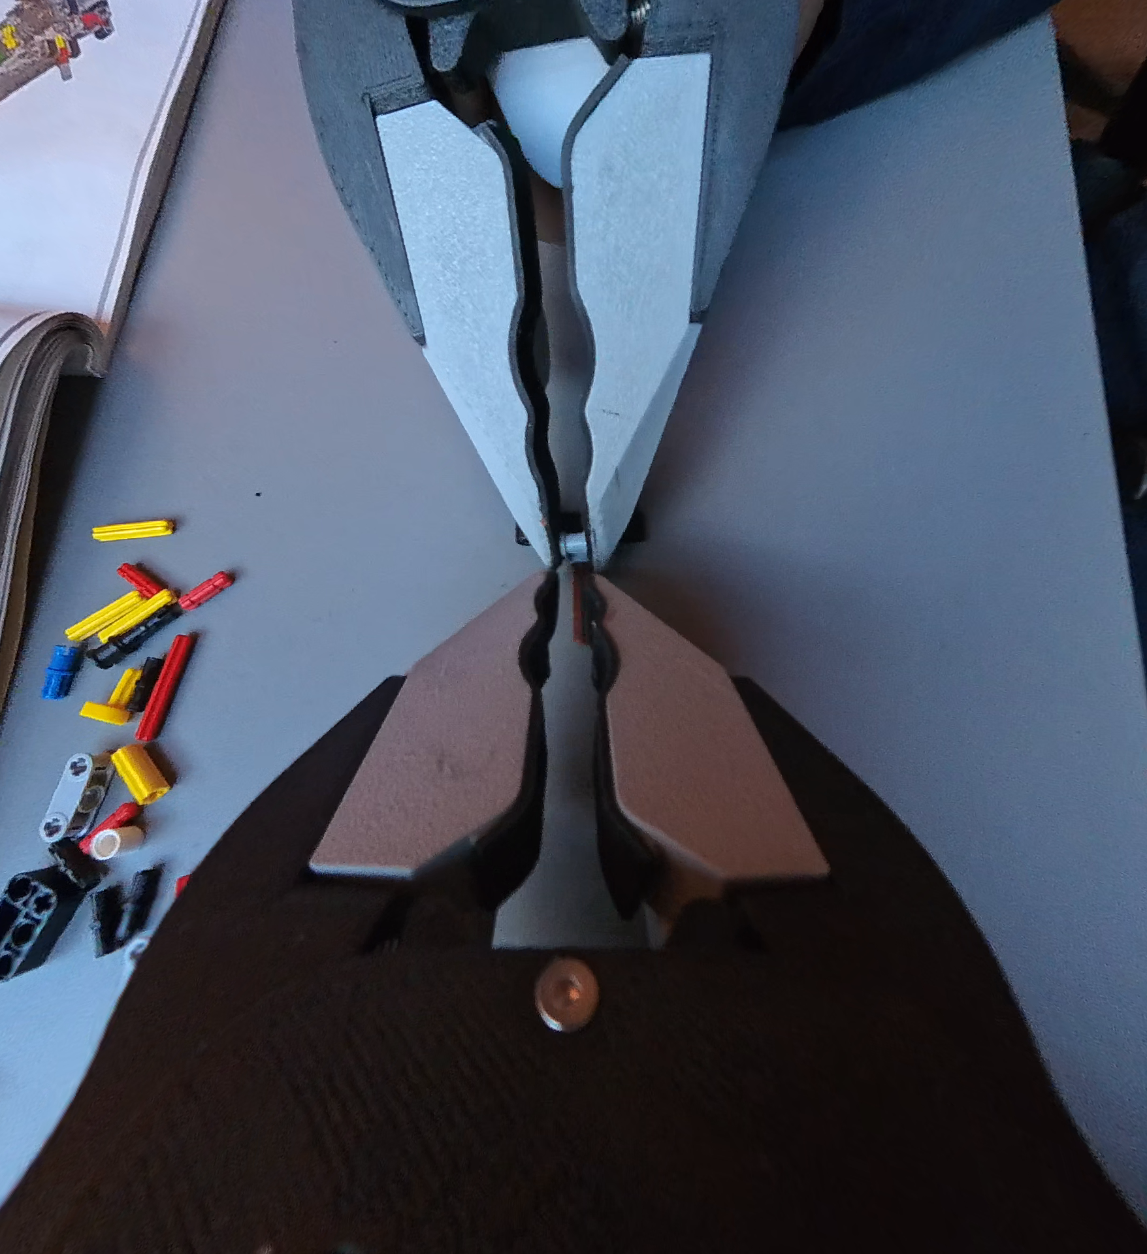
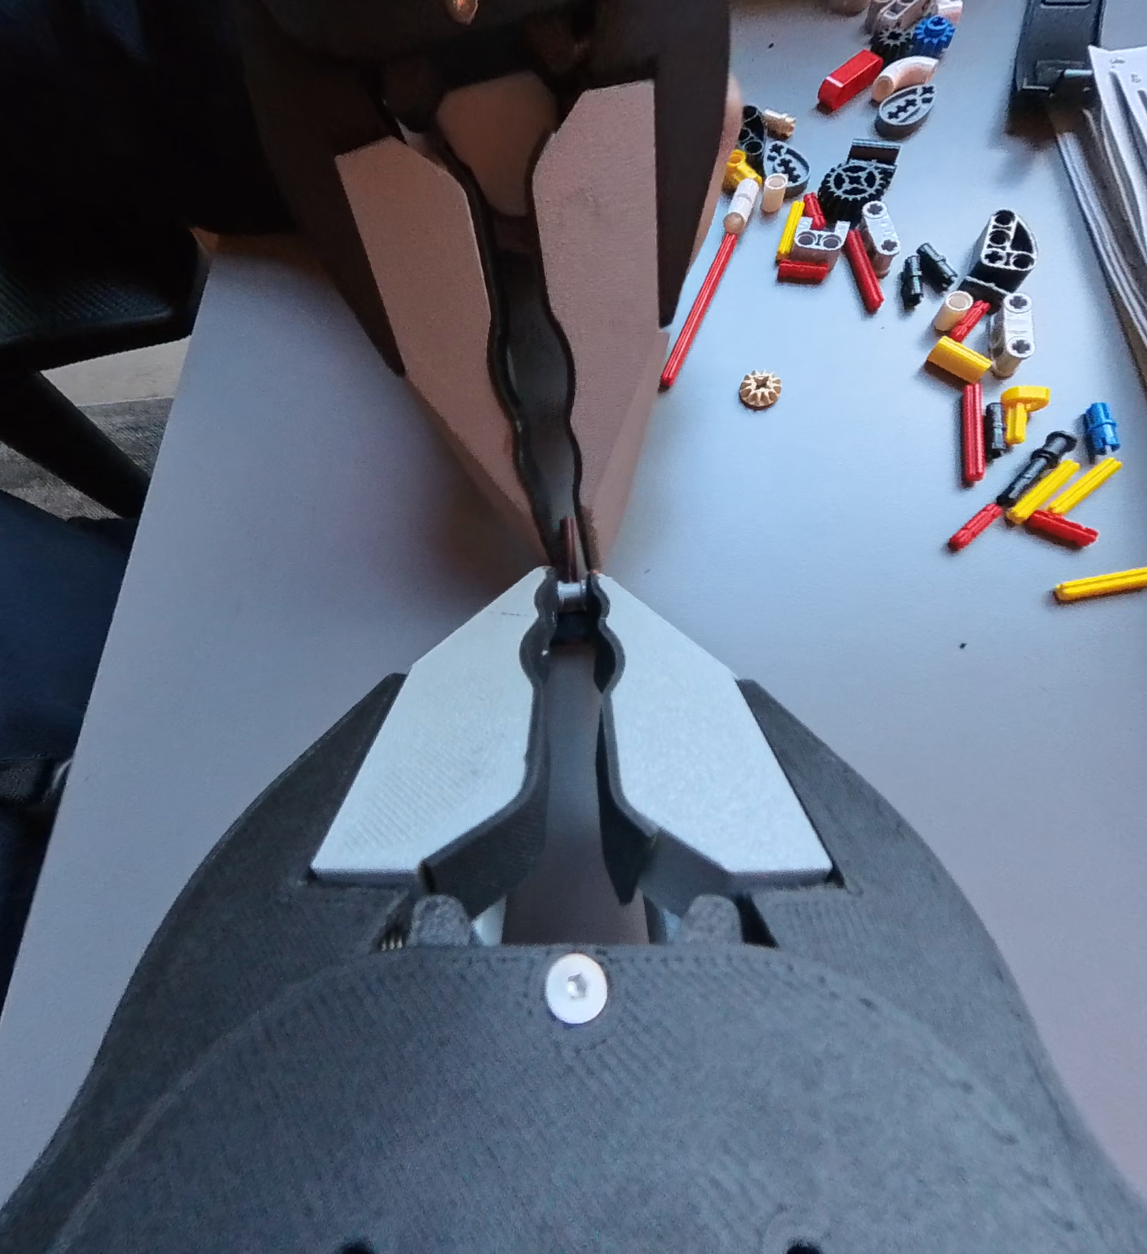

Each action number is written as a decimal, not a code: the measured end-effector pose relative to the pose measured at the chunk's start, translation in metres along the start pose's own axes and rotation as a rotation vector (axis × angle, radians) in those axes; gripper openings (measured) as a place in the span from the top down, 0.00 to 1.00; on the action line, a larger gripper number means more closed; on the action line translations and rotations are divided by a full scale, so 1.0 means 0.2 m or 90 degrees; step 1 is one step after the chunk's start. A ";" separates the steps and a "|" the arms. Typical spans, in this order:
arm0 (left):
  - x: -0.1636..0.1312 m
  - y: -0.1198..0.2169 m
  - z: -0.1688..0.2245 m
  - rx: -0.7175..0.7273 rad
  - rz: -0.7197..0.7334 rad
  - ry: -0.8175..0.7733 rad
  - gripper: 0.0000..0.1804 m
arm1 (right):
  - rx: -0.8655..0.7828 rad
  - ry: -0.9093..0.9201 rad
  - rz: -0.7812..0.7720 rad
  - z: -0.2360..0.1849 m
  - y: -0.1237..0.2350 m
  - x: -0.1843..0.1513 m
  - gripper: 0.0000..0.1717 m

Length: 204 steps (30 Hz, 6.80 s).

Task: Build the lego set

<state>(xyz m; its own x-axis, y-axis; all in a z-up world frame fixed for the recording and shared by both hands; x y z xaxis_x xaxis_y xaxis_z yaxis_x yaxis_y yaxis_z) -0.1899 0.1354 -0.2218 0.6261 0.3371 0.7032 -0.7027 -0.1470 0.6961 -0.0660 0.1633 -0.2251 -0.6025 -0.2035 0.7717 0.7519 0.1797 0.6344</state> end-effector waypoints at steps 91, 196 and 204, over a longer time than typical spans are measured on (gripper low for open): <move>0.35 0.13 0.14 0.150 0.055 0.247 0.71 | -0.086 -0.080 0.381 0.05 0.38 0.07 1.00; 0.16 0.05 -0.02 0.024 0.227 0.116 0.99 | -0.116 0.018 -0.075 0.07 0.22 -0.20 0.94; 0.12 0.07 -0.02 0.038 0.271 0.052 0.99 | -0.092 0.049 -0.059 0.05 0.20 -0.18 0.97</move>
<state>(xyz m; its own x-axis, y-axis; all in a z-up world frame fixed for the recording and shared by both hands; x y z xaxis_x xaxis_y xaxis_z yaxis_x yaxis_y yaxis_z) -0.1855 0.1456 -0.1963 0.2537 0.3070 0.9173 -0.8705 -0.3411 0.3549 -0.0171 0.1876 -0.2261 -0.6530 -0.2861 0.7013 0.7282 0.0174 0.6852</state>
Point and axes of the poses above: each gripper's, where its closed fingertips meet, y back along the fingers, x out of its top, z = x × y across the jaws, the point moved 9 cm from there along y, back along the fingers, and after that the axes turned 14 degrees about y, right-handed, at the moved point
